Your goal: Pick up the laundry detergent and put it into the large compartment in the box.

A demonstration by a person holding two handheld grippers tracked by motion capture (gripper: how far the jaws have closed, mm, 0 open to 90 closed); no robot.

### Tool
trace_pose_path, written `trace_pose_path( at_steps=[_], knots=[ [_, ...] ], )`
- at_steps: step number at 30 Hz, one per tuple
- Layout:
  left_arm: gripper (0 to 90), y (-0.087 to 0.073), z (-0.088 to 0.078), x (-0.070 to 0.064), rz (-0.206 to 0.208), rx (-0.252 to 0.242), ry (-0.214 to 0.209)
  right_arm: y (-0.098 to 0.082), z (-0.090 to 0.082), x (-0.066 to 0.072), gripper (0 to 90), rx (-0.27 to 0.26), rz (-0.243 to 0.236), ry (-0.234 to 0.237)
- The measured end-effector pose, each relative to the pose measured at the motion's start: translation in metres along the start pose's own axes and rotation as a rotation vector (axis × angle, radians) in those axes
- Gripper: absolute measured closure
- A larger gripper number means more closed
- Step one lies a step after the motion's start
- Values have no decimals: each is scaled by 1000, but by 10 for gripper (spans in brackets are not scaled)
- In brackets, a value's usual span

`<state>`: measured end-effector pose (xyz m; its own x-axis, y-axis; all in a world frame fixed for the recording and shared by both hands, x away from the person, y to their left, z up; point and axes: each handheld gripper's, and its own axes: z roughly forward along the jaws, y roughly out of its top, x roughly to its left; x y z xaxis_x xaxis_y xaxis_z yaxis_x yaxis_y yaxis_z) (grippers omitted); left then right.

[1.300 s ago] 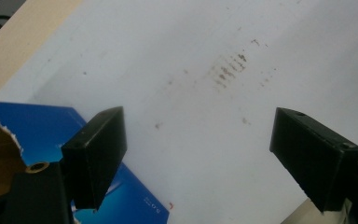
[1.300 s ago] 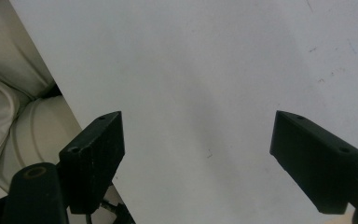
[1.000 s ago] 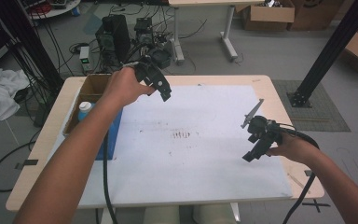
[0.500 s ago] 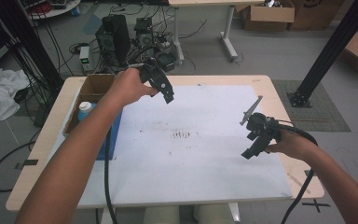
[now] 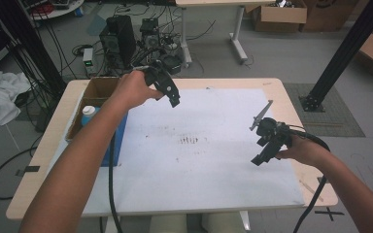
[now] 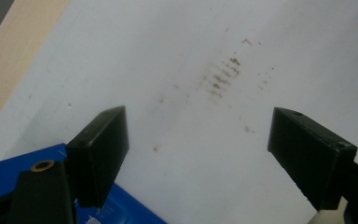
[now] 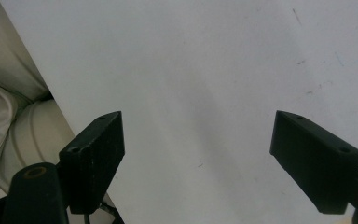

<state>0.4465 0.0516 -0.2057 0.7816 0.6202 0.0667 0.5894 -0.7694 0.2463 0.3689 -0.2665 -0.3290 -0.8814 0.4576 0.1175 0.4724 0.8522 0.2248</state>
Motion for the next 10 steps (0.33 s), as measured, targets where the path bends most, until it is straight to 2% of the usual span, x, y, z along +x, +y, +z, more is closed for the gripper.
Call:
trace_pose_path(
  at_steps=[10],
  knots=[
    [212, -3, -2, 4, -18, 2, 5, 0, 0, 1, 177, -7, -2, -3]
  ],
)
